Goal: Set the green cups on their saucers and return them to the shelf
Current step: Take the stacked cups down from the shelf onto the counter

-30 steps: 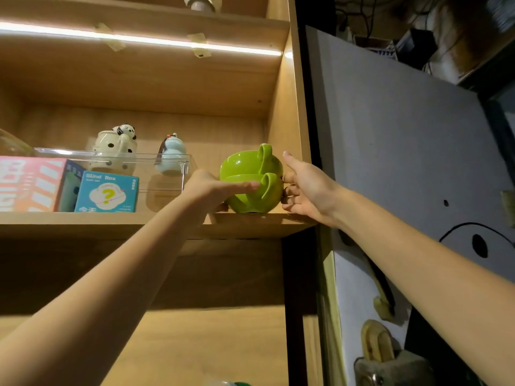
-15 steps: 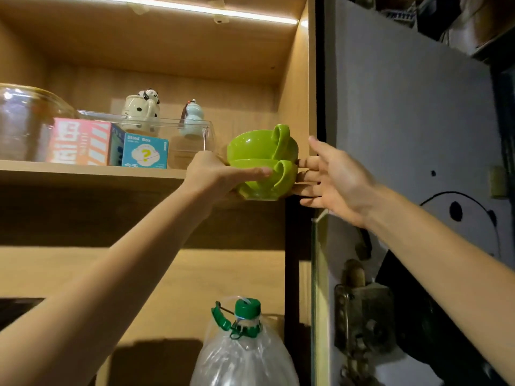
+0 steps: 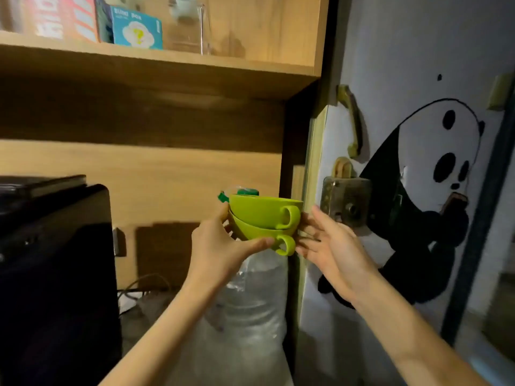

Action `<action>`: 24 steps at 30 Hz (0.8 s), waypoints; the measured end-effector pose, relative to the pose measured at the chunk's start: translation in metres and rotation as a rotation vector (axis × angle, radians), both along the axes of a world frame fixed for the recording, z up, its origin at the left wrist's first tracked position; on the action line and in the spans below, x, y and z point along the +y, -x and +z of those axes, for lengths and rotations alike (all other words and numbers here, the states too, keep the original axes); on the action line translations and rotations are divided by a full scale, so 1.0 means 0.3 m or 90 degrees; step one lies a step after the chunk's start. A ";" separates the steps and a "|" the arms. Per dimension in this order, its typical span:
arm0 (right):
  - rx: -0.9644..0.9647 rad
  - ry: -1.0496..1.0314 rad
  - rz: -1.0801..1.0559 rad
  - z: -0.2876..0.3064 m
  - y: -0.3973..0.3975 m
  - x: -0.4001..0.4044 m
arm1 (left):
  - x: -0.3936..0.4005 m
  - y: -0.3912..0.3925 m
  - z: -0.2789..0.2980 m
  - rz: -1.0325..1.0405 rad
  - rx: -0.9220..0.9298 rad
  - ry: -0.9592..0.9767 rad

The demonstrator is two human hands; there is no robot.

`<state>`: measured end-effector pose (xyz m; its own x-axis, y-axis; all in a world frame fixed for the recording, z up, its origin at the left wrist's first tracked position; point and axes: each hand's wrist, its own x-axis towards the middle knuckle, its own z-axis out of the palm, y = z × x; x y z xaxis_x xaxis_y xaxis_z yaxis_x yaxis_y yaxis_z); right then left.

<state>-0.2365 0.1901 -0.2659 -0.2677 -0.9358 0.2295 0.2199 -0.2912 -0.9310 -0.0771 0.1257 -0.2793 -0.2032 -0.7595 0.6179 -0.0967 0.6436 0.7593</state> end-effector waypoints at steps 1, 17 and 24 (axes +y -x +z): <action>-0.004 -0.012 -0.012 -0.052 -0.003 0.007 | 0.012 -0.003 -0.052 0.004 -0.008 -0.008; -0.110 -0.279 -0.127 -0.783 -0.080 0.136 | 0.207 -0.056 -0.855 -0.005 -0.026 -0.277; -0.176 -0.351 -0.162 -0.978 -0.098 0.143 | 0.228 -0.064 -1.047 0.002 -0.087 -0.332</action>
<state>-0.2071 0.2329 -0.5594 -0.4763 -0.7961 -0.3734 0.4587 0.1373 -0.8779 -0.0578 0.1941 -0.5934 -0.2528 -0.9591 0.1272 -0.2180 0.1845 0.9583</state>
